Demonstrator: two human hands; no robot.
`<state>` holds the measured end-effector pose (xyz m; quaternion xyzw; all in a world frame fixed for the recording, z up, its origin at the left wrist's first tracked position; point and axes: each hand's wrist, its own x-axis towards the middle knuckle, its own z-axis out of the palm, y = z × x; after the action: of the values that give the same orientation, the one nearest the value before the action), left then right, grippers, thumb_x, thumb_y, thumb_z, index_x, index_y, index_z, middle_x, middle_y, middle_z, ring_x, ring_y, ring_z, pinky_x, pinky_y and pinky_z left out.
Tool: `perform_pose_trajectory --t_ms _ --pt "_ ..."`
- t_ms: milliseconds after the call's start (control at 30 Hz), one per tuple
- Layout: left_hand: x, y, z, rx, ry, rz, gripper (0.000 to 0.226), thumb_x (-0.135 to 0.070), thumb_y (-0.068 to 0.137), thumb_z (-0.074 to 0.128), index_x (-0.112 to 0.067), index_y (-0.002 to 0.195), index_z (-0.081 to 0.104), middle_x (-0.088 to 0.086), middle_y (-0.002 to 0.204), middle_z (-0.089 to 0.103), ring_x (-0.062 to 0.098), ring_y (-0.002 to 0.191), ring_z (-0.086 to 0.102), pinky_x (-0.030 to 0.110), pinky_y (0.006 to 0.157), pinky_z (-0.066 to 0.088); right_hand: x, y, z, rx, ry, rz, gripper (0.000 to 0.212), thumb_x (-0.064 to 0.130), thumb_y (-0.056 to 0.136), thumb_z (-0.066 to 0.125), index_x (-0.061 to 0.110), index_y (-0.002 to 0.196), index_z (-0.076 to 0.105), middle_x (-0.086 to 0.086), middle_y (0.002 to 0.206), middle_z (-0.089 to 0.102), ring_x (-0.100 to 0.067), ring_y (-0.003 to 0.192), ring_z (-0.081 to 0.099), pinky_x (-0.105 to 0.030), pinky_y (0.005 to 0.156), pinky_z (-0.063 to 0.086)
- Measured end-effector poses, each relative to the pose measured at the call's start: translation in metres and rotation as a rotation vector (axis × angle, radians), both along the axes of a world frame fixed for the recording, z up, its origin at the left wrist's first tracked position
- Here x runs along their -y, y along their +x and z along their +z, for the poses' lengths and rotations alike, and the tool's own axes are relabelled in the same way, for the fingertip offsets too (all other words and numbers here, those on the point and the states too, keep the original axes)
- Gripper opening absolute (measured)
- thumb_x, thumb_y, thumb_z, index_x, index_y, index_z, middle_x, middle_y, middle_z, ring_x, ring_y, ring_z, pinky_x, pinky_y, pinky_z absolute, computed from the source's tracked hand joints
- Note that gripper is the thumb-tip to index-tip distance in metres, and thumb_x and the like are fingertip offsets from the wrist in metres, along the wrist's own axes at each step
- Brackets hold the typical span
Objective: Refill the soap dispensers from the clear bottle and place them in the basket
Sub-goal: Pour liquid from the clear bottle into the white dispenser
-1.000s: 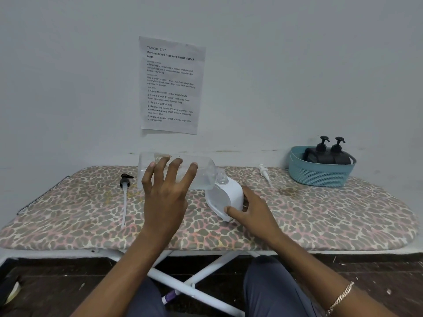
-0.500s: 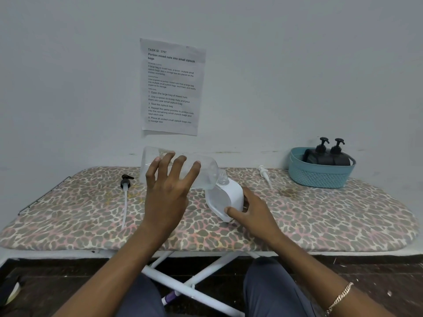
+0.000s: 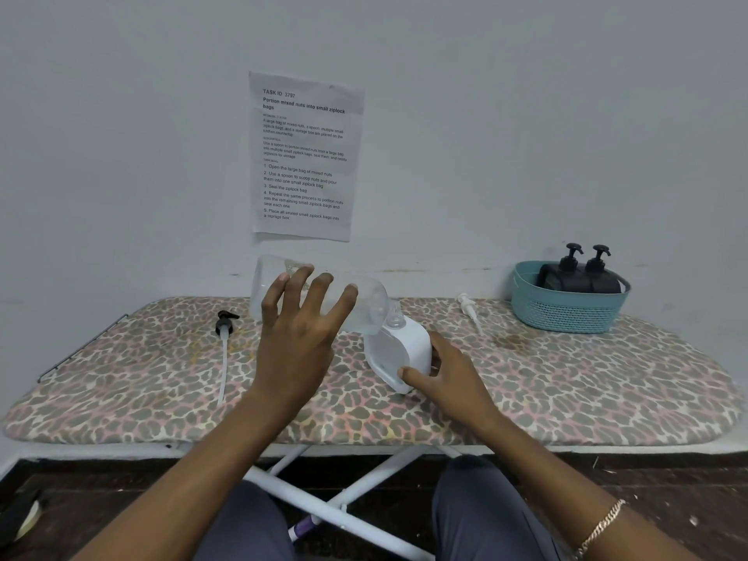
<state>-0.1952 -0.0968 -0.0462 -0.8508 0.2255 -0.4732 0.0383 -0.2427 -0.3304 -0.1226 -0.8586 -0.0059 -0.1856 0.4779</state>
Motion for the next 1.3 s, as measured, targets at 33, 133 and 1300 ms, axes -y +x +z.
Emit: perform_pose_trajectory --t_ms 33,133,1300 --pt "0.000 0.000 0.000 0.001 0.001 -0.001 0.075 0.015 0.068 0.053 -0.021 0.133 0.066 0.013 0.134 0.063 0.040 0.138 0.049 0.048 0.121 0.013 0.000 0.000 0.000 0.000 0.001 0.001 0.063 0.039 0.086 0.080 0.036 0.142 0.051 0.018 0.123 0.062 0.006 0.104 0.061 -0.016 0.076 0.054" --pt "0.001 0.001 0.001 0.011 0.005 -0.007 0.072 0.013 0.072 0.047 -0.021 0.132 0.066 0.013 0.133 0.064 0.040 0.137 0.050 0.047 0.121 0.014 0.000 0.000 0.000 0.000 0.009 0.006 0.064 0.039 0.087 0.079 0.036 0.143 0.050 0.016 0.125 0.063 0.004 0.105 0.061 -0.018 0.079 0.055" --pt "0.002 0.008 0.024 0.075 0.196 -0.050 0.071 0.016 0.071 0.041 -0.017 0.128 0.067 0.015 0.131 0.064 0.042 0.138 0.052 0.051 0.118 0.022 0.001 0.002 -0.001 0.014 -0.005 0.004 0.061 0.039 0.087 0.078 0.035 0.141 0.051 0.017 0.125 0.063 0.004 0.107 0.061 -0.019 0.081 0.054"
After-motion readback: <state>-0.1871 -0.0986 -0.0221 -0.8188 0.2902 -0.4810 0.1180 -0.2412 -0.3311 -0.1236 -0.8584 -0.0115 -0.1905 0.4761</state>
